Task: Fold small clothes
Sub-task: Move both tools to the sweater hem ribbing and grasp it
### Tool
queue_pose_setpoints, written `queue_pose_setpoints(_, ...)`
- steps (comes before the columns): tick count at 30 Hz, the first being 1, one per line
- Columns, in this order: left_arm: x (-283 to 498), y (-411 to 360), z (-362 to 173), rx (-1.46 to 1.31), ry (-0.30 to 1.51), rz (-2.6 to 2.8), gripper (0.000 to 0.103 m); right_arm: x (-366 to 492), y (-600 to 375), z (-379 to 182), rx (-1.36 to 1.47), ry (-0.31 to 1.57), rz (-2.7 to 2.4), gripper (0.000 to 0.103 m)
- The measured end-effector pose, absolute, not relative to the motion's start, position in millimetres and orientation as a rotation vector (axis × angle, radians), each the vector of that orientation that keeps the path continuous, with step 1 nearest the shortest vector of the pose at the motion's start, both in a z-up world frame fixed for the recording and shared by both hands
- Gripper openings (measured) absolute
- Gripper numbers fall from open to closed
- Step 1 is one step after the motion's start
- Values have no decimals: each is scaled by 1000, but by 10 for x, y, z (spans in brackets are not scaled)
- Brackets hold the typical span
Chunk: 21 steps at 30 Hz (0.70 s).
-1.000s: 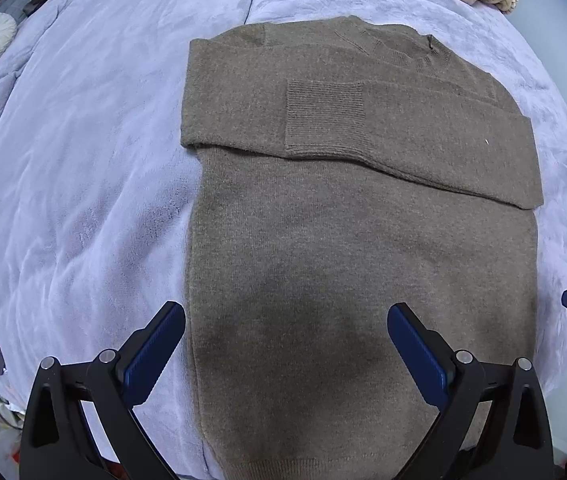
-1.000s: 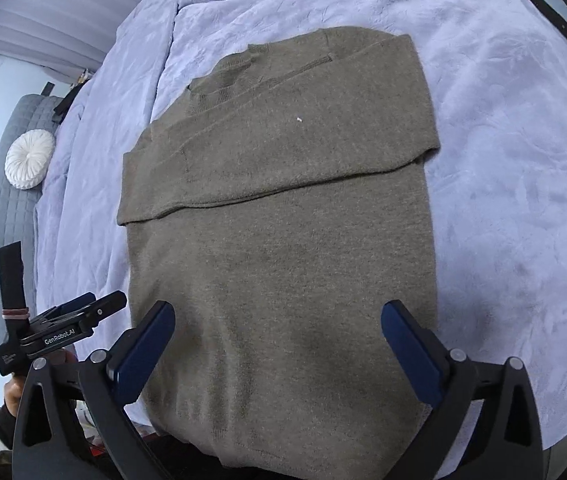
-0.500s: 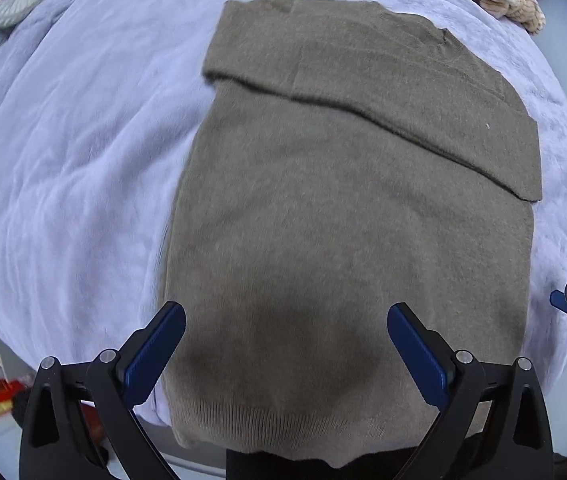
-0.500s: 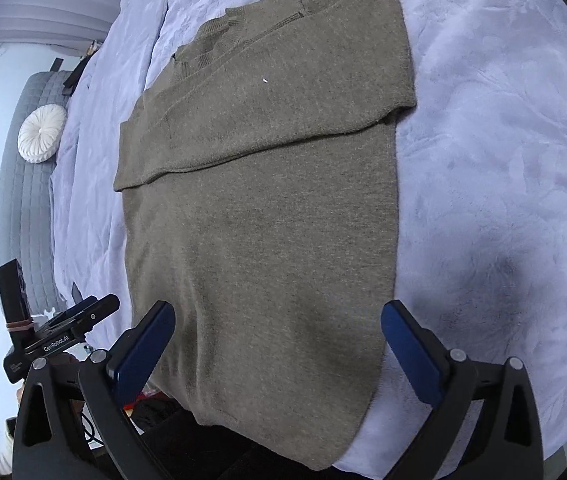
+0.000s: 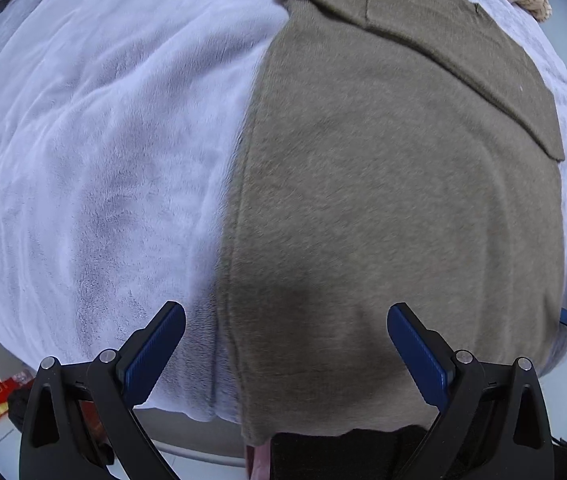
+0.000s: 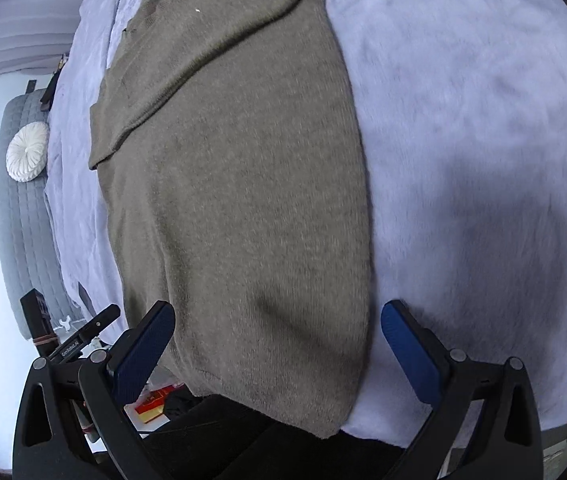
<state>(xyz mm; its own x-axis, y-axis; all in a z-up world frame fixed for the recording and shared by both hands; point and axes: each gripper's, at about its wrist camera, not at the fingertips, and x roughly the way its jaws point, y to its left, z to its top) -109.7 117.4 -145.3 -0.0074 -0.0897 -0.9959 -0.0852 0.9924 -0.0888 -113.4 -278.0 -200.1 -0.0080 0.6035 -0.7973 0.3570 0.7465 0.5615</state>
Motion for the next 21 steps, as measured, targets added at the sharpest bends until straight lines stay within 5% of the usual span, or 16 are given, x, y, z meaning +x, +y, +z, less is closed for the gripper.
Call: queue_pose_setpoints(21, -1485, 1245, -1804, -349, 1664, -360, 101, -1800, -2238, -2059, 1036, 1519, 317, 103)
